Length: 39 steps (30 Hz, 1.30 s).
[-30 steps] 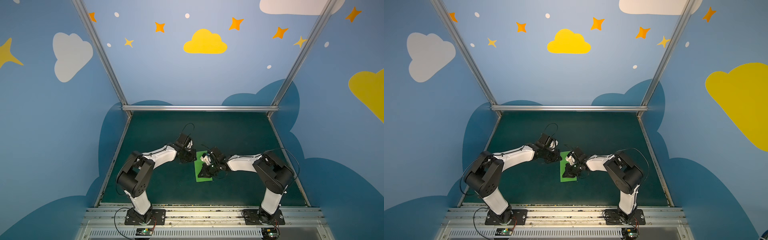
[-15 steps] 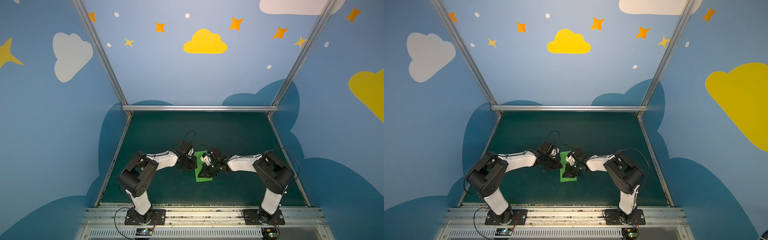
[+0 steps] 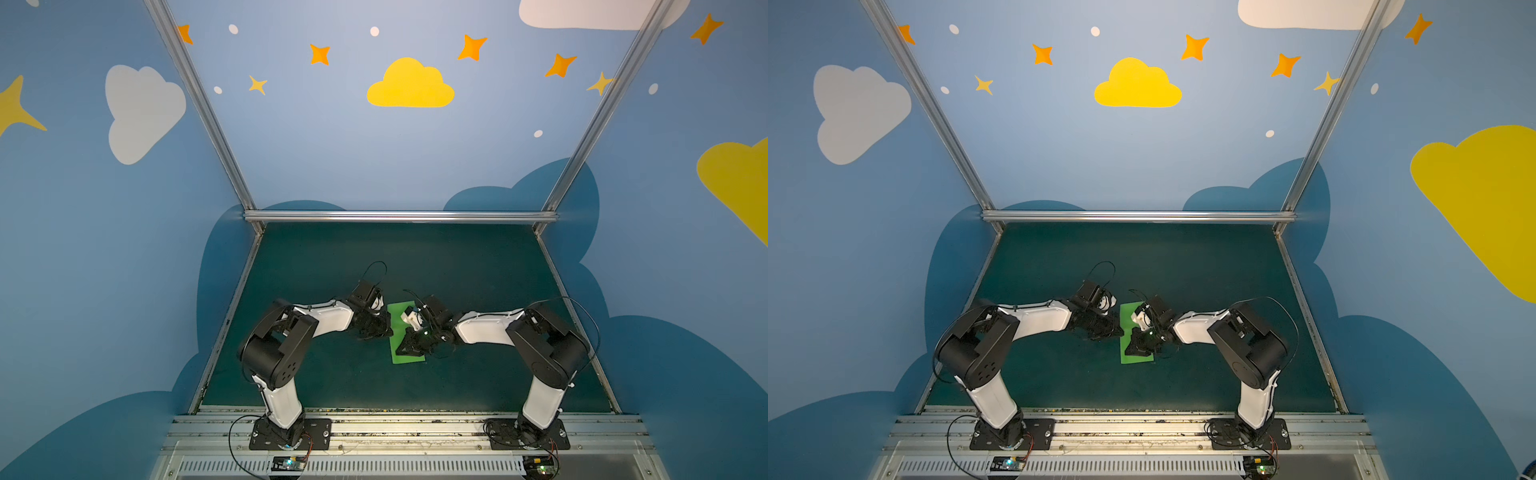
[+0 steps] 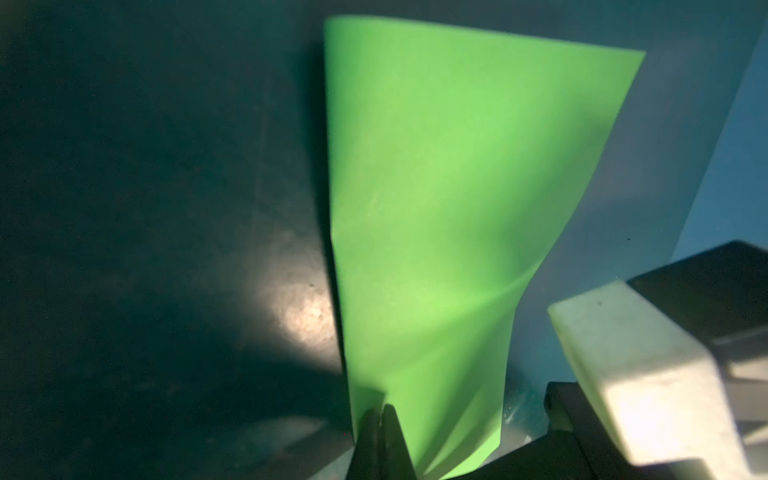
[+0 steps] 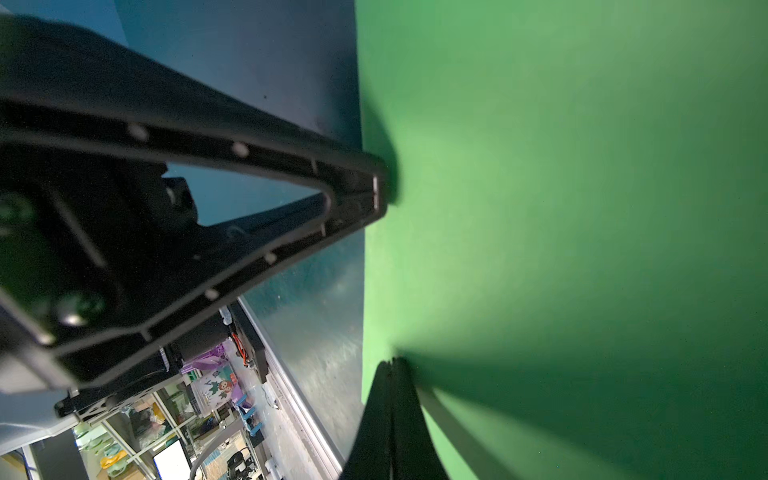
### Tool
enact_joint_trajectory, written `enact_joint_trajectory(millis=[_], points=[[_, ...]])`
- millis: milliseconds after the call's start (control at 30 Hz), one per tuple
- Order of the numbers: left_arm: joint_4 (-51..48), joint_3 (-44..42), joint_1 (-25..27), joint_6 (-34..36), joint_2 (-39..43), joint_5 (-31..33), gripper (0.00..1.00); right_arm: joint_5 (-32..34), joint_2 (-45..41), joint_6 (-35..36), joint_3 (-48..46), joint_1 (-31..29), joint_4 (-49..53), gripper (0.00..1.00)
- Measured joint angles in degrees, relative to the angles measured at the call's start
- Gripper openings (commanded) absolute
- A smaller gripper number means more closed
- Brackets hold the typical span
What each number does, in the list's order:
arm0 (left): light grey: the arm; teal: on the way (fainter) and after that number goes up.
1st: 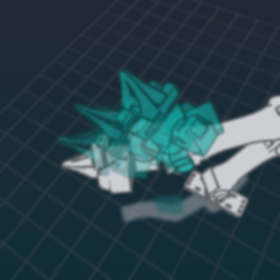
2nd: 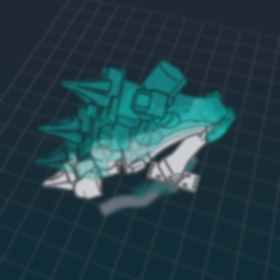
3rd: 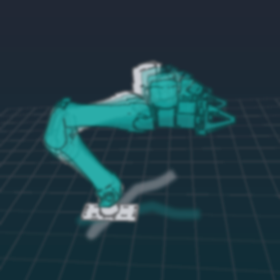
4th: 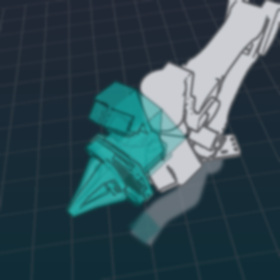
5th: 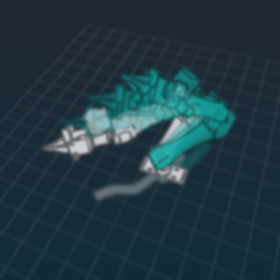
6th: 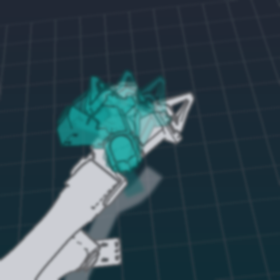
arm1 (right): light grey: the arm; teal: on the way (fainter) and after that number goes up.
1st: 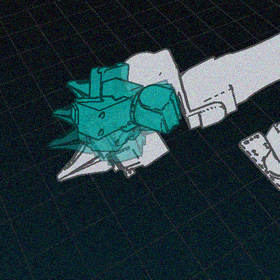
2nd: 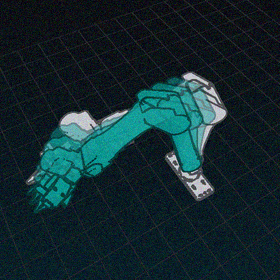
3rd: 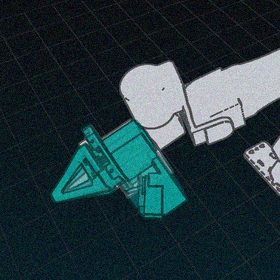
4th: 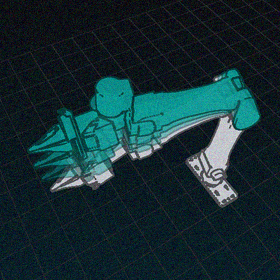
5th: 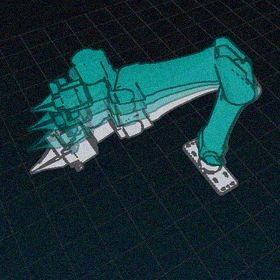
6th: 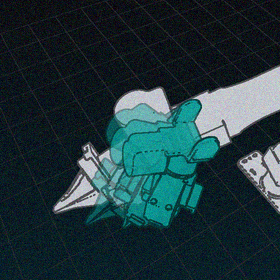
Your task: Fold a paper plane with a square sheet of paper (fold left side to right side)
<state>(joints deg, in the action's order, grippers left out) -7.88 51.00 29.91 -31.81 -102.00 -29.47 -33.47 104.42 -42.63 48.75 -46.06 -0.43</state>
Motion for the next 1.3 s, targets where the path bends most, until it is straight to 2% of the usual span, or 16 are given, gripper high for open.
enact_joint_trajectory(millis=[533, 1067, 1300], points=[[0.4, 7.8, -4.0, 0.2, -6.4, 0.4, 0.04, -0.5, 0.0, 0.0, -0.6, 0.1, -0.5, 0.00], [0.7, 11.6, -8.3, 1.4, -10.0, -2.7, 0.04, -0.7, -0.2, -0.7, -1.8, 0.2, -2.5, 0.00], [-1.3, 17.6, -10.6, 2.1, -13.5, -0.9, 0.04, -0.7, -0.2, -0.7, -1.8, 0.2, -2.7, 0.00]])
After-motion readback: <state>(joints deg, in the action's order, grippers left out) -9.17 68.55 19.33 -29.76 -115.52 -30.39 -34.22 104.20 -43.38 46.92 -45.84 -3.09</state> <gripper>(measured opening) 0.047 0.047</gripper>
